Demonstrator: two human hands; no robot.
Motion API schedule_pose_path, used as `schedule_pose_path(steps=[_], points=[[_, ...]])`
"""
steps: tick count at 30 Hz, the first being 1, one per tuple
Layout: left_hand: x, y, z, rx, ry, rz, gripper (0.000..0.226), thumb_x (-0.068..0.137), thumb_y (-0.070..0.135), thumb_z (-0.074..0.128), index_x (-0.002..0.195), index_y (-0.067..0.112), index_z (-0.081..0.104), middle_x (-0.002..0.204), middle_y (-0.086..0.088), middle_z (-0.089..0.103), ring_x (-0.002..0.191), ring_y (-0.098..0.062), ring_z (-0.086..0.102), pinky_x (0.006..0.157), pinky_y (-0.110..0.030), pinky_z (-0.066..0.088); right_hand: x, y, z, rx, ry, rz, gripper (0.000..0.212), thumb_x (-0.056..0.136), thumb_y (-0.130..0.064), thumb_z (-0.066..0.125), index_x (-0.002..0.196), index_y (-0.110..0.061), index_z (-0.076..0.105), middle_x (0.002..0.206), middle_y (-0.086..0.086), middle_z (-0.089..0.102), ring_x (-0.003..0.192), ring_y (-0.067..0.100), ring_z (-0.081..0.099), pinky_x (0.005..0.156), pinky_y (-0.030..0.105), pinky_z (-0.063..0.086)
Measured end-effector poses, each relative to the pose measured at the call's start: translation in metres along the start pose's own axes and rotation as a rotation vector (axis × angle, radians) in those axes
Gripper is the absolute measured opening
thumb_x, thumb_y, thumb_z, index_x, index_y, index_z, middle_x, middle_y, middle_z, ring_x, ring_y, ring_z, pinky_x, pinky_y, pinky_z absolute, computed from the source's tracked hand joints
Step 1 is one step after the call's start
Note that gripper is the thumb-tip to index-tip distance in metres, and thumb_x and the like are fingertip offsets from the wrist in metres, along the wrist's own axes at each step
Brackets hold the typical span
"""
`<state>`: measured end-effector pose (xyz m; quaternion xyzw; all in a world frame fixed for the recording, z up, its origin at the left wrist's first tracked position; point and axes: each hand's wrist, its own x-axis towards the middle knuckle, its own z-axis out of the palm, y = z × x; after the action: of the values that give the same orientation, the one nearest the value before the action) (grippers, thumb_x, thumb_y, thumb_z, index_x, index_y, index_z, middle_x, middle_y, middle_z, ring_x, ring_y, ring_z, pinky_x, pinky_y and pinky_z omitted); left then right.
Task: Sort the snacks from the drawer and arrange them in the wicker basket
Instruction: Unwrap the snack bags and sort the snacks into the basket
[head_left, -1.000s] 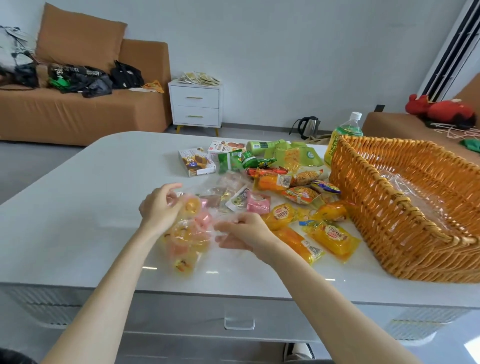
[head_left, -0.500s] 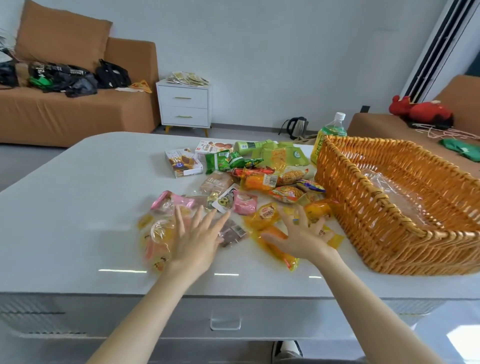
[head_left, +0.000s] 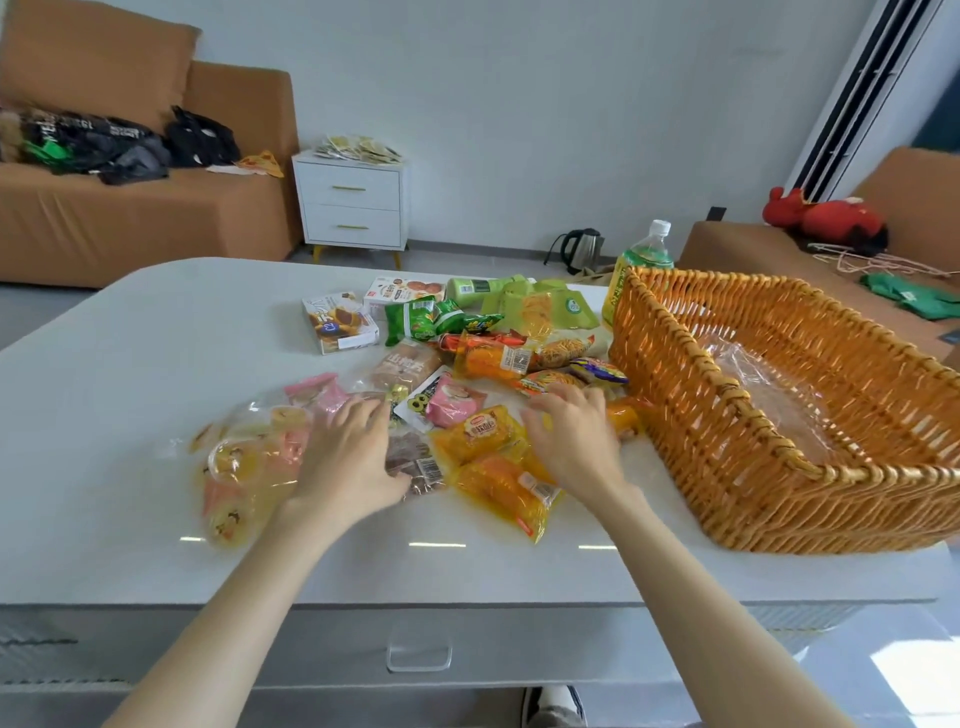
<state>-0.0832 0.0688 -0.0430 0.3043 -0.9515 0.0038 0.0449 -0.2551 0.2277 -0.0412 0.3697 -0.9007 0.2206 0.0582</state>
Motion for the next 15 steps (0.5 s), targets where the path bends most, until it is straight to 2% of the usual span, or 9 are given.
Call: schedule_pose_path(steps=[1, 3, 6, 7, 9, 10, 12, 15], points=[[0.003, 0.009, -0.005, -0.051, 0.037, 0.030, 0.081, 0.083, 0.043, 0.056, 0.150, 0.013, 0.022, 0.153, -0.003, 0.030, 0.141, -0.021, 0.026, 0.118, -0.042, 0.016, 0.008, 0.009, -0.003, -0.057, 0.077, -0.009, 0.036, 0.098, -0.036, 0.048, 0.122, -0.017, 0.066, 0.138, 0.004, 0.053, 0.126, 0.027, 0.038, 0.101, 0.038, 0.034], [0.009, 0.028, -0.015, -0.163, 0.093, 0.083, 0.074, 0.086, 0.038, 0.053, 0.150, 0.015, 0.024, 0.151, 0.000, 0.032, 0.136, -0.020, 0.033, 0.109, -0.034, 0.031, 0.024, 0.029, -0.009, -0.132, 0.113, 0.011, 0.035, 0.098, -0.030, 0.049, 0.122, -0.012, 0.065, 0.132, 0.006, 0.058, 0.123, 0.027, 0.045, 0.106, 0.039, 0.032], [0.024, 0.053, -0.024, -0.238, 0.127, 0.147, 0.063, 0.093, 0.036, 0.048, 0.150, 0.021, 0.026, 0.151, 0.006, 0.032, 0.131, -0.015, 0.039, 0.092, -0.029, 0.044, 0.037, 0.052, -0.010, -0.177, -0.025, 0.107, 0.035, 0.101, -0.027, 0.037, 0.120, -0.014, 0.063, 0.123, 0.005, 0.062, 0.117, 0.026, 0.053, 0.112, 0.044, 0.027], [0.032, 0.062, -0.026, -0.252, 0.127, 0.170, 0.059, 0.095, 0.036, 0.047, 0.149, 0.023, 0.028, 0.150, 0.007, 0.033, 0.129, -0.014, 0.042, 0.087, -0.027, 0.046, 0.038, 0.057, -0.010, -0.179, -0.070, 0.144, 0.035, 0.102, -0.027, 0.033, 0.120, -0.016, 0.061, 0.121, 0.006, 0.063, 0.114, 0.027, 0.056, 0.107, 0.044, 0.033], [0.051, 0.081, -0.025, -0.311, 0.111, 0.211, 0.053, 0.098, 0.034, 0.045, 0.148, 0.023, 0.031, 0.148, 0.005, 0.037, 0.123, -0.013, 0.048, 0.080, -0.025, 0.048, 0.040, 0.064, -0.011, -0.179, -0.084, 0.207, 0.033, 0.101, -0.024, 0.032, 0.122, -0.018, 0.057, 0.116, 0.010, 0.064, 0.105, 0.031, 0.060, 0.085, 0.040, 0.047], [0.062, 0.092, -0.022, -0.337, 0.097, 0.232, 0.051, 0.099, 0.032, 0.044, 0.147, 0.021, 0.033, 0.147, 0.003, 0.039, 0.121, -0.014, 0.050, 0.080, -0.025, 0.048, 0.042, 0.067, -0.012, -0.205, -0.072, 0.231, 0.031, 0.101, -0.020, 0.033, 0.123, -0.017, 0.054, 0.113, 0.011, 0.064, 0.100, 0.032, 0.061, 0.075, 0.037, 0.047], [0.085, 0.115, -0.011, -0.347, 0.057, 0.277, 0.046, 0.100, 0.029, 0.042, 0.144, 0.018, 0.038, 0.146, -0.001, 0.042, 0.117, -0.018, 0.055, 0.079, -0.027, 0.048, 0.046, 0.070, -0.014, -0.264, -0.035, 0.277, 0.027, 0.100, -0.016, 0.035, 0.123, -0.016, 0.049, 0.106, 0.011, 0.064, 0.095, 0.031, 0.062, 0.066, 0.034, 0.041], [0.113, 0.147, 0.013, -0.329, -0.036, 0.357, 0.041, 0.100, 0.027, 0.044, 0.139, 0.015, 0.045, 0.139, -0.004, 0.045, 0.125, -0.025, 0.046, 0.090, -0.038, 0.045, 0.055, 0.074, -0.015, -0.255, 0.001, 0.317, 0.026, 0.097, -0.007, 0.040, 0.119, -0.014, 0.051, 0.110, 0.009, 0.062, 0.101, 0.030, 0.060, 0.075, 0.037, 0.046]])
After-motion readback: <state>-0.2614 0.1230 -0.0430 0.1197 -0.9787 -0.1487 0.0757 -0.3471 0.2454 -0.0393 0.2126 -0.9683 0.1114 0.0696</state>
